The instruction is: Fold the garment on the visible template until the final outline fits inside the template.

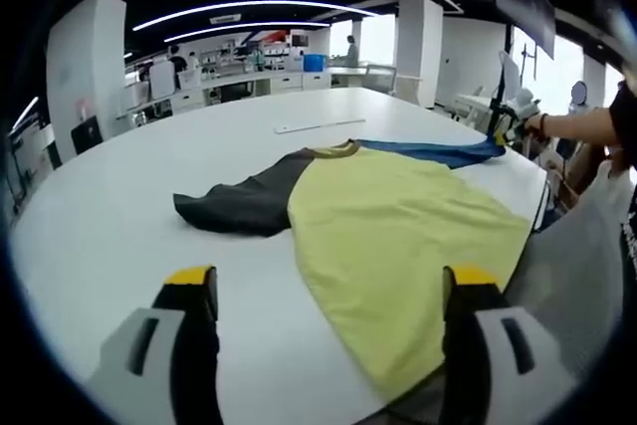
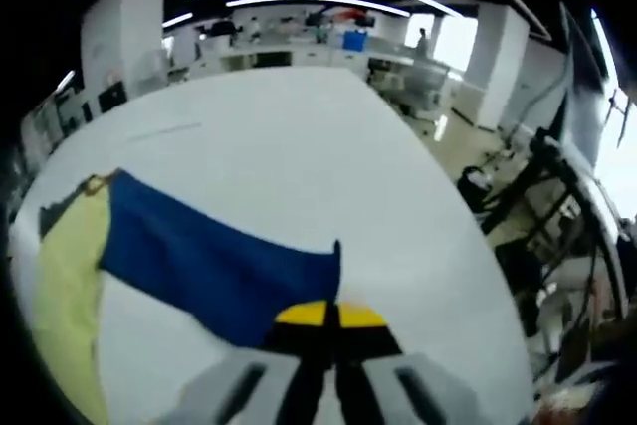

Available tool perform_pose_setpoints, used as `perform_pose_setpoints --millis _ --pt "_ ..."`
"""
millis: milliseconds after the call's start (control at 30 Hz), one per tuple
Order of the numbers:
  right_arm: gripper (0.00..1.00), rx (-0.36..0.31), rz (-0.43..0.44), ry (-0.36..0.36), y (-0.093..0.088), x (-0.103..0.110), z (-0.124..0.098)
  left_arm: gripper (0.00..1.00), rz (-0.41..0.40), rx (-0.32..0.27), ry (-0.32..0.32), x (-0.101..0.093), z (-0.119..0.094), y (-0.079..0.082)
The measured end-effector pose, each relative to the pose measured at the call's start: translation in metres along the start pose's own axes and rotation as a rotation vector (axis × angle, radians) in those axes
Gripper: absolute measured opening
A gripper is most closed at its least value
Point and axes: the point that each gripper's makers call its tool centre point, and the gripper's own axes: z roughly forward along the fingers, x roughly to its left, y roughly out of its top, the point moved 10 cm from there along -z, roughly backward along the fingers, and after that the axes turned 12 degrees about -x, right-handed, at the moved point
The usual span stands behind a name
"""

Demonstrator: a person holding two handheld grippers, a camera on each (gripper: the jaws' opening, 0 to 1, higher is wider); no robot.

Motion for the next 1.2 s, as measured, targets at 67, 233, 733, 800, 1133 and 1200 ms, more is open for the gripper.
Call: perform_pose_setpoints --millis 67,233,733,800,1133,1200 --pt "0.00 0.000 0.006 0.001 -0.002 0.000 0.003 0.92 -0.001 0.000 -0.004 0.000 0.000 0.000" --pt "0.00 0.001 0.044 -0.007 -0.010 -0.010 0.014 0.97 0.009 0.007 -0.024 -0.001 0.001 0.000" --pt "0.00 0.013 0.096 -0.049 -0.020 -0.011 0.029 0.99 -0.001 0.006 -0.039 -0.011 0.002 0.005" --pt "0.00 0.022 0.074 -0.044 -0.019 -0.016 0.036 0.99 0.002 0.009 -0.042 -0.012 0.003 0.006" --pt "0.00 0.031 0.106 -0.032 -0.018 -0.016 0.036 0.99 0.015 0.013 -0.060 -0.014 0.005 0.008" --pt "0.00 0.022 0.136 -0.020 -0.018 -0.013 0.033 0.99 0.017 0.016 -0.070 -0.015 0.005 0.009"
